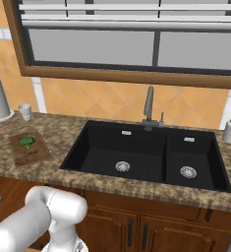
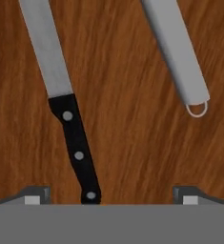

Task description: Place the appropriate cutting tool for cutting the broccoli skin on the cutting board.

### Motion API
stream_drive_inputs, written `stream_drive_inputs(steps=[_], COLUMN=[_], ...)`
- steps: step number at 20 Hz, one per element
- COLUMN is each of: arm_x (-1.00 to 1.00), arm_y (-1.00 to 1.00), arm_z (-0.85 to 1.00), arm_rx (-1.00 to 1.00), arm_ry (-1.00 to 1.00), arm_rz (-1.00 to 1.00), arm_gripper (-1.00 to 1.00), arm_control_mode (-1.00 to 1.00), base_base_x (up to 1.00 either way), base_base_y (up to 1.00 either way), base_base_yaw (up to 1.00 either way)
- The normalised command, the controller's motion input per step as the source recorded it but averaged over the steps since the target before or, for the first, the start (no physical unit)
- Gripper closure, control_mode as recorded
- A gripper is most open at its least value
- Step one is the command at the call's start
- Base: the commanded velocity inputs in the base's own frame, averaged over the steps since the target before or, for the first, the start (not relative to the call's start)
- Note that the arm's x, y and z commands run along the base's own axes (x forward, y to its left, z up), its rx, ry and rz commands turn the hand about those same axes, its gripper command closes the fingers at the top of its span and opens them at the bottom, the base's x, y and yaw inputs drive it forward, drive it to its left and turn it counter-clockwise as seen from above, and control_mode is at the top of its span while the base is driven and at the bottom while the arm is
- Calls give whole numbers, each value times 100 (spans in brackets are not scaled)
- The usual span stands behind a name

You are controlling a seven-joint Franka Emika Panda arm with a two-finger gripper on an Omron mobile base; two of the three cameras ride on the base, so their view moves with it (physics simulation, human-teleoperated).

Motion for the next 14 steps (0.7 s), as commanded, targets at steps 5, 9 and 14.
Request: stream_drive_inputs(steps=[5,9,14], arm_x=[4,0,0], arm_y=[45,38,6], arm_z=[-25,-34,-46], arm_rx=[-3,-3,-2], arm_ry=[-2,-2,0], arm_rz=[0,3,2], arm_gripper=[-100,-100,-100], arm_control_mode=[-100,-100,-100], base_base_x=[0,0,0], base_base_y=[0,0,0], base_base_yaw=[0,0,0])
